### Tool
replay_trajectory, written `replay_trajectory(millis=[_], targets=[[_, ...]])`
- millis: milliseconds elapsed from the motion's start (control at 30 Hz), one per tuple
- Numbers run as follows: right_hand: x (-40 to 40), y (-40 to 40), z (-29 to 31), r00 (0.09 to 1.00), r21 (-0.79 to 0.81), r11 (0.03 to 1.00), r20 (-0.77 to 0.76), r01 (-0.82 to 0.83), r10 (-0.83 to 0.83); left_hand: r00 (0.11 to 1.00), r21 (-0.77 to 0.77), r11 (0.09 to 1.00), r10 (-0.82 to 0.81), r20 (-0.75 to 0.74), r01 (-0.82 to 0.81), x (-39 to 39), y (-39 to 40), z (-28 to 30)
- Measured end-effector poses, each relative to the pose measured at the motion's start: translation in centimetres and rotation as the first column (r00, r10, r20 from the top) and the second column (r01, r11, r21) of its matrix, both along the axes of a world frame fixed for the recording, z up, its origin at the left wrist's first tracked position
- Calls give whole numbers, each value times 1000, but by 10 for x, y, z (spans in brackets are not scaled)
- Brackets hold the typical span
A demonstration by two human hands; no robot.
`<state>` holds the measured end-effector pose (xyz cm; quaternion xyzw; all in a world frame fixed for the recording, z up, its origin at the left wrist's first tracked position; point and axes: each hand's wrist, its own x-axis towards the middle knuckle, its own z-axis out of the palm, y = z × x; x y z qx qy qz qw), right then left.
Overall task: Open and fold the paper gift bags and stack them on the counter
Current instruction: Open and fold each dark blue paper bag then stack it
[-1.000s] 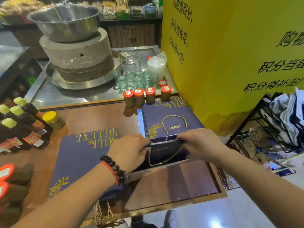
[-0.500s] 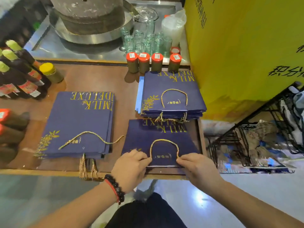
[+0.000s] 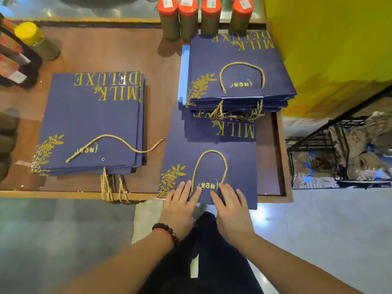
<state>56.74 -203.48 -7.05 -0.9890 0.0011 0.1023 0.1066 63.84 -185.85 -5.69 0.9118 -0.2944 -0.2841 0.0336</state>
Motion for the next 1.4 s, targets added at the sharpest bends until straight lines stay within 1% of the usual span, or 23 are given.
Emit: replay_trajectory(millis=[100,167,233,333,467,567,633,700,833,900,933,967,1000,1033,1067,1100,1133,1167,1200,1233,1267,1367,1400], targets=[[-3,28,-2,994,7,997,-84,-72,72,1000,-4,1000,-20,4,20,-20,0,-5],[-2,41,-2,988,-2,998,-140,-62,61,1000,2,1000,-23,7,23,-24,2,-10],[0,44,-3,987,-20,998,-154,-55,52,999,-11,1000,-19,28,20,-23,4,-10],[-5,36,-4,987,-26,995,-134,-92,88,999,-61,998,8,40,-6,-18,7,-7],[-16,19,-3,980,-49,992,-167,-121,111,996,-12,998,60,73,-59,-12,20,-8],[-24,2,-2,968,-73,989,-228,-126,106,996,23,999,36,78,-38,-6,36,-9],[-28,-10,1,960,-90,991,-269,-99,72,998,76,997,-4,59,0,-3,43,-7],[-34,-21,5,958,-110,991,-284,-70,36,999,95,995,-22,39,18,-2,45,-5],[-50,-41,3,940,-118,992,-331,45,-82,1000,65,997,-27,-10,27,2,51,-2],[-53,-44,5,923,-92,986,-349,141,-164,999,32,999,-15,-49,16,5,53,1],[-53,-43,7,913,-55,974,-339,220,-226,997,5,1000,19,-71,-18,8,53,4],[-51,-41,12,887,16,944,-347,329,-303,993,-21,996,81,-92,-83,13,53,3],[-46,-38,19,851,105,892,-364,440,-378,978,-50,981,182,-106,-188,20,52,2],[-39,-35,26,812,198,817,-374,542,-448,940,-75,943,314,-132,-325,29,50,0],[-32,-32,35,766,293,719,-383,631,-516,877,-99,877,451,-167,-470,37,47,-1],[-25,-30,42,710,377,602,-392,704,-585,791,-123,788,572,-219,-603,45,43,0],[-15,-29,49,642,433,481,-412,763,-647,703,-139,695,659,-269,-705,53,37,3],[-7,-30,53,581,460,384,-438,800,-686,616,-144,605,722,-314,-783,60,31,9],[-1,-33,54,539,465,325,-463,824,-704,543,-145,528,764,-349,-837,66,26,14],[5,-36,54,513,465,289,-480,837,-712,484,-134,470,793,-371,-873,72,22,18],[9,-39,54,496,463,265,-496,845,-713,447,-132,431,811,-378,-893,76,20,19],[11,-47,52,445,458,190,-550,868,-707,374,-83,377,819,-436,-922,81,25,12],[10,-48,52,432,468,156,-569,870,-700,331,-63,343,819,-469,-937,81,26,13]])
